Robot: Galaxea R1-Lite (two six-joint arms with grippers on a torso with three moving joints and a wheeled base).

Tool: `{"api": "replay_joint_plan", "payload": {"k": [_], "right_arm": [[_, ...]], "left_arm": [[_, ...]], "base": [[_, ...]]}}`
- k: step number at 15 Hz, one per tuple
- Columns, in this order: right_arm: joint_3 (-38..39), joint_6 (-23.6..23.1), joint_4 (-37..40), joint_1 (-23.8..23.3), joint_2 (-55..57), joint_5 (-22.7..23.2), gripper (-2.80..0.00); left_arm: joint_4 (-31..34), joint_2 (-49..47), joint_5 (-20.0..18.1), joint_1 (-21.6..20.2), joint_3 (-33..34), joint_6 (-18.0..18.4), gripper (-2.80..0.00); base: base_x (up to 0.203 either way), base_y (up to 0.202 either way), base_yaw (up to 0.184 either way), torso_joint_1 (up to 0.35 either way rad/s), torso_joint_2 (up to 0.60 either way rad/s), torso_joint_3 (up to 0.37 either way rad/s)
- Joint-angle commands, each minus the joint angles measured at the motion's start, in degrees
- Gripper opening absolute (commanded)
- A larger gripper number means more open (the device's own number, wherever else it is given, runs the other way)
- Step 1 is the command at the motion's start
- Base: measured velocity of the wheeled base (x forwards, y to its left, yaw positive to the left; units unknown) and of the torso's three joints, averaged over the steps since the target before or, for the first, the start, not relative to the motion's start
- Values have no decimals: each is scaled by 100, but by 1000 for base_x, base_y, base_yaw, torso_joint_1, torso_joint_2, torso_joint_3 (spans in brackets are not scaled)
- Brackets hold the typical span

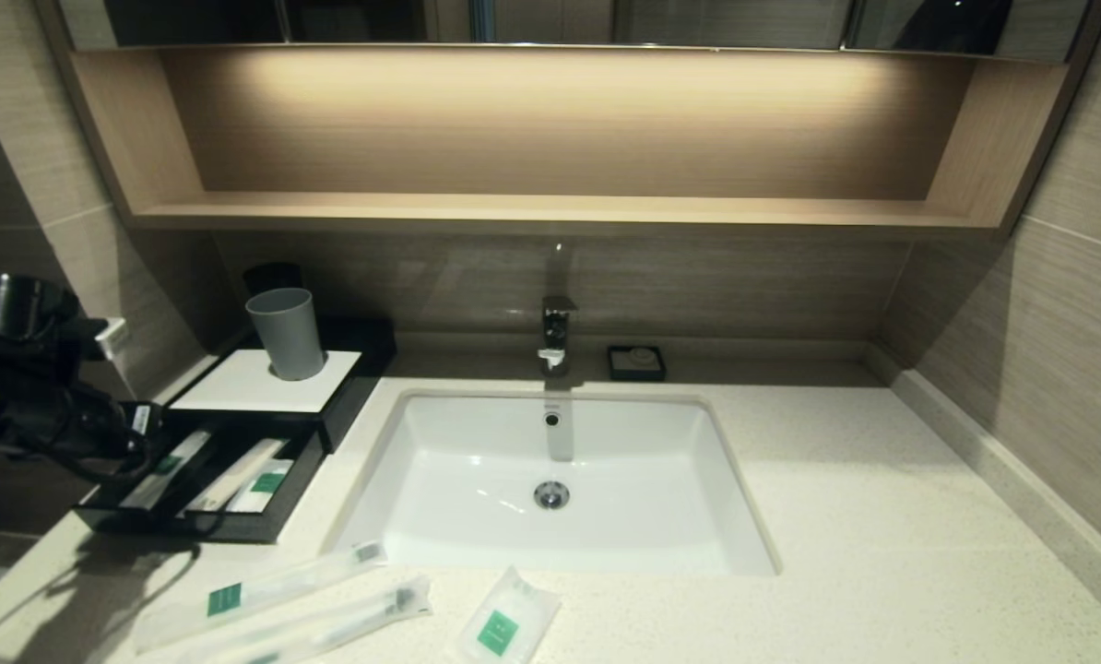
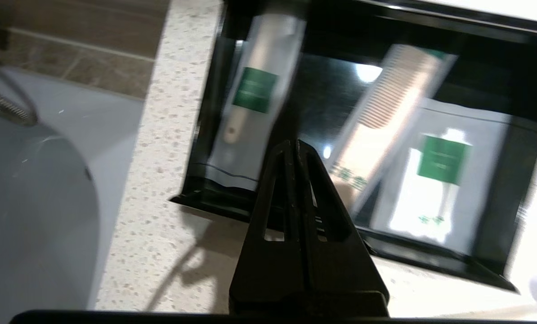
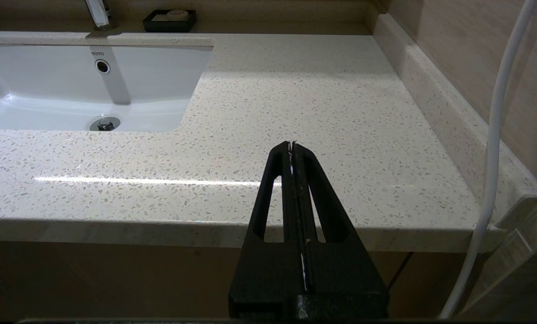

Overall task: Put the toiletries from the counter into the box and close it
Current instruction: Pick up the bathroom toiletry

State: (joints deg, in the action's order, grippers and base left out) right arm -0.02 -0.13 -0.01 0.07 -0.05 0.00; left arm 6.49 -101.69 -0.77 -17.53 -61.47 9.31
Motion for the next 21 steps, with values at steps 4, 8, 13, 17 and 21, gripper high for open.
{"api": "replay_joint_plan", "payload": {"k": [4, 8, 13, 17, 21], "right_arm": [[11, -4, -7, 1, 5, 0, -280], [11, -4, -8, 1, 5, 0, -280], [11, -4, -8, 1, 5, 0, -280], [11, -4, -3, 1, 1, 0, -280], [11, -4, -2, 1, 5, 0, -280]], "left_arm": [[327, 646, -1063, 4, 134, 90, -280], [322, 921, -1532, 58, 267, 379, -280], [299, 1275, -2015, 816, 213, 1089, -280], [760, 1477, -2150, 1489, 87, 1646, -280], [1514, 1534, -2155, 2181, 17, 1957, -280]], "base": [[0, 0, 0, 0, 0, 0], [0, 0, 0, 0, 0, 0], [0, 0, 0, 0, 0, 0], [0, 0, 0, 0, 0, 0], [0, 0, 0, 0, 0, 0]]}}
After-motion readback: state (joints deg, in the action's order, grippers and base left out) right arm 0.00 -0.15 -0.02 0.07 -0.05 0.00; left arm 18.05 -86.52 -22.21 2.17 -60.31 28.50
